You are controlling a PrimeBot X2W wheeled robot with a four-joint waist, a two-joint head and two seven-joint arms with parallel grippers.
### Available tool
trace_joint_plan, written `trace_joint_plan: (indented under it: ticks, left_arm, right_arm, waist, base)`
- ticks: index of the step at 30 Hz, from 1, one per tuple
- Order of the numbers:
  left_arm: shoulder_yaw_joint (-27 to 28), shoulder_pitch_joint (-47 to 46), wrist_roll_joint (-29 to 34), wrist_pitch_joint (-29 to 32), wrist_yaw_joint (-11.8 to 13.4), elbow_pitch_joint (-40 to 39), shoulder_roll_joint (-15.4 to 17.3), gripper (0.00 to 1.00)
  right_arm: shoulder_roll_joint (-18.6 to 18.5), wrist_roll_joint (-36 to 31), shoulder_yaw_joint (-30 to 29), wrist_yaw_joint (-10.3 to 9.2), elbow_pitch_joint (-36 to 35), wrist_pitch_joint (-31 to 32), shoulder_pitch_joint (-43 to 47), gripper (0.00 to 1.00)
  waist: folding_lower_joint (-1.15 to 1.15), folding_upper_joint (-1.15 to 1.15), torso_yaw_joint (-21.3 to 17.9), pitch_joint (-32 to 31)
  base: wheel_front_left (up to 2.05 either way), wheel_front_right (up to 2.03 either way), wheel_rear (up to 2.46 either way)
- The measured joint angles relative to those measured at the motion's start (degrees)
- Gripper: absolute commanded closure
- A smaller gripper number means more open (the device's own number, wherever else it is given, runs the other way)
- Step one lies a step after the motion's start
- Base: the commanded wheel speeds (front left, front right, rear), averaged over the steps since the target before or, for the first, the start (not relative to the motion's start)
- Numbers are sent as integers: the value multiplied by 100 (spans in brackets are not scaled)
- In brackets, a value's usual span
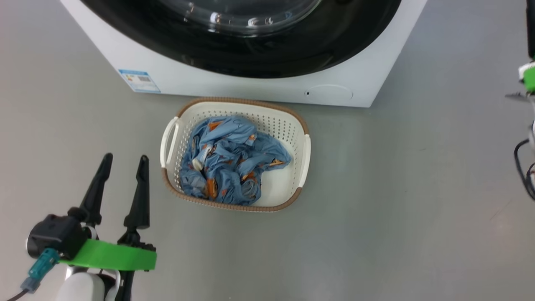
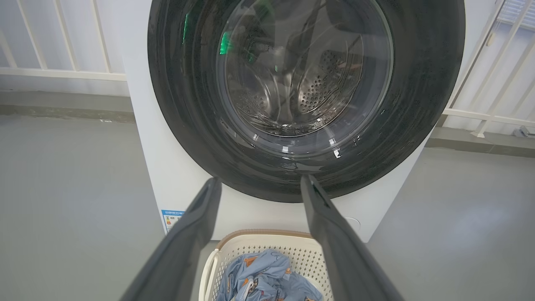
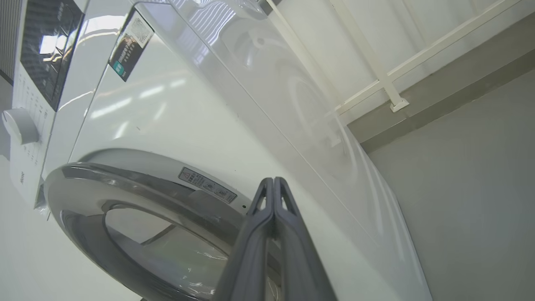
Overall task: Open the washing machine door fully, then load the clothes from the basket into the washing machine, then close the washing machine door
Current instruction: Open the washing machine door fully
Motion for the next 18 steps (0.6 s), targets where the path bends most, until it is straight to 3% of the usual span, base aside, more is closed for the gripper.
trace_joint_plan:
  ticks: [18]
  left_arm:
    - [4,-215,1,0,0,-136,-68,0]
  right_arm:
    - [-202,1459,369,0,319,1285,-1029,100]
  waist:
    - [0,0,274,516]
  base:
    - [0,0,0]
